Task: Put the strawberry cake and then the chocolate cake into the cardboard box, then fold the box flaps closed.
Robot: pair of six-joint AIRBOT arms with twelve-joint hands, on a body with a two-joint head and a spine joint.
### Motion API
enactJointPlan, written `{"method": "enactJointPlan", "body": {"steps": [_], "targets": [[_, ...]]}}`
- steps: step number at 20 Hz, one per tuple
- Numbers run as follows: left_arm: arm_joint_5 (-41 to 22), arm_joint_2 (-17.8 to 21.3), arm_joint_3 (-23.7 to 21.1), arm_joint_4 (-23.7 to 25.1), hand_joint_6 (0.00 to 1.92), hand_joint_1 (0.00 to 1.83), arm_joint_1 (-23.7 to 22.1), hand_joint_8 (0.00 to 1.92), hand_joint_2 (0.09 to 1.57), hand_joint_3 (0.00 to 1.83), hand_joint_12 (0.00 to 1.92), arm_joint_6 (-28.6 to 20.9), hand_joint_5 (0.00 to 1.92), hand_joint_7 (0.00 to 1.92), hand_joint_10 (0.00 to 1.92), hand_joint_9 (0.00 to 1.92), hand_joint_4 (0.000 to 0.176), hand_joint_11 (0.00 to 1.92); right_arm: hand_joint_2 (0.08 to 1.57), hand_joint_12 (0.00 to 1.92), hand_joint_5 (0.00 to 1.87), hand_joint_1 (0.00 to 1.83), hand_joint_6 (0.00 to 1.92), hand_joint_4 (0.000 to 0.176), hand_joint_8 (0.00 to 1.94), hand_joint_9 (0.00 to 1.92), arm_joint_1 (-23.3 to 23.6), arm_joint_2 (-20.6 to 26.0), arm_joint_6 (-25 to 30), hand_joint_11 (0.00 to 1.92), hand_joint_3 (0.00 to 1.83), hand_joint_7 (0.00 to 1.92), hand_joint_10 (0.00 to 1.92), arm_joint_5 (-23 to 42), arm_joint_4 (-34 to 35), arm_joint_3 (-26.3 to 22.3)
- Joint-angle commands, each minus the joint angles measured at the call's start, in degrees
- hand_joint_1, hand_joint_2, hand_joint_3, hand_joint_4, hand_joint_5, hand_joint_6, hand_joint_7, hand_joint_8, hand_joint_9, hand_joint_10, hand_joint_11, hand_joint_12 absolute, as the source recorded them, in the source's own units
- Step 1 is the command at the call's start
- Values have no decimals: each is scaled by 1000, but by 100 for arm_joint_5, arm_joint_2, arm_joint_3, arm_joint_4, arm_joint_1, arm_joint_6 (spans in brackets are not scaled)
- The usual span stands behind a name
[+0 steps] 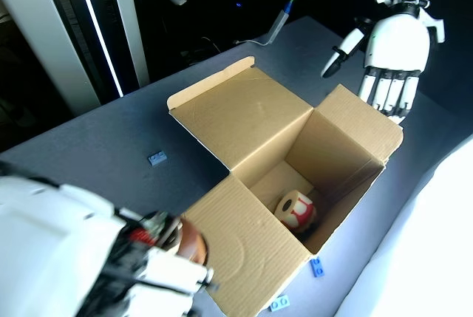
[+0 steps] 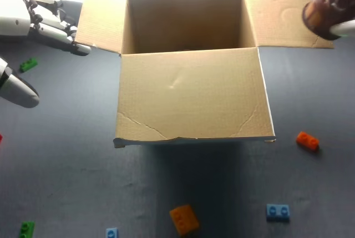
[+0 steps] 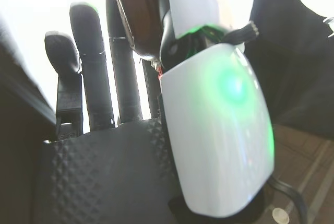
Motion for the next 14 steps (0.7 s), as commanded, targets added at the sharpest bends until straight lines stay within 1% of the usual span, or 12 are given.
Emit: {"method": "enactJointPlan", "body": {"steps": [1,2,3,4,5,6,7,9,11,12,13,14], "targets": [[-96,33,19,-475,8,138,-2,2,1039,8,1072,-53,211,212,4,313,68,0,1145,1921,960,1219,945,0,1257,665,141,12,-50,379,3,894,1434,792,39,28],[-110,33,1,-503,4,151,17,1,1033,4,1070,-54,205,211,3,311,69,0,1151,1921,940,1210,980,0,1257,664,229,-110,-111,361,3,891,1415,804,23,46],[-111,31,-5,-503,0,145,44,2,1030,2,1070,-52,194,214,4,315,70,0,1156,1921,933,1324,935,0,1166,727,299,-196,-115,369,2,920,1504,804,-66,68],[-113,22,-5,-490,0,154,100,3,1026,0,1067,-22,188,217,1,308,71,0,1161,1912,917,1344,960,0,1157,739,385,-310,-115,367,2,913,1522,804,-199,103],[-113,14,-5,-451,3,158,154,5,1026,0,1065,5,194,223,2,311,71,0,1156,1886,921,1235,996,0,1240,676,451,-408,-115,370,4,896,1437,800,-288,135],[-113,4,-4,-430,4,167,218,6,1026,0,1075,31,201,234,4,317,73,0,1166,1875,906,1323,1000,0,1188,719,518,-513,-115,378,3,893,1510,799,-359,167],[-122,-10,-3,-423,6,160,290,6,1025,0,1076,40,208,237,3,316,73,0,1165,1876,907,1345,967,0,1165,740,584,-608,-115,387,0,907,1527,778,-441,197],[-195,-39,-1,-478,4,162,378,5,1030,1,1071,39,205,239,4,319,68,0,1163,1878,920,1349,961,0,1167,742,692,-737,-109,389,0,901,1522,738,-631,203],[-391,-45,-7,-702,0,144,417,4,1031,2,1068,-6,197,240,4,322,69,0,1172,1883,903,1346,989,0,1197,723,746,-876,-101,373,2,883,1543,776,-857,212],[-457,-45,-7,-749,0,131,417,4,1032,2,1067,-39,192,240,4,322,68,0,1163,1886,907,1233,1018,0,1260,666,747,-947,-100,368,2,883,1442,818,-942,238],[-493,-46,-4,-813,1,144,416,6,1031,1,1069,-64,195,248,5,325,69,0,1166,1891,902,1206,1046,0,1281,645,747,-1044,-105,351,2,869,1407,808,-1031,283],[-507,-47,-3,-837,4,144,414,4,1033,2,1069,-68,200,244,3,322,69,0,1175,1907,885,1315,1035,0,1220,702,749,-1105,-108,349,4,876,1518,809,-1057,314]]}}
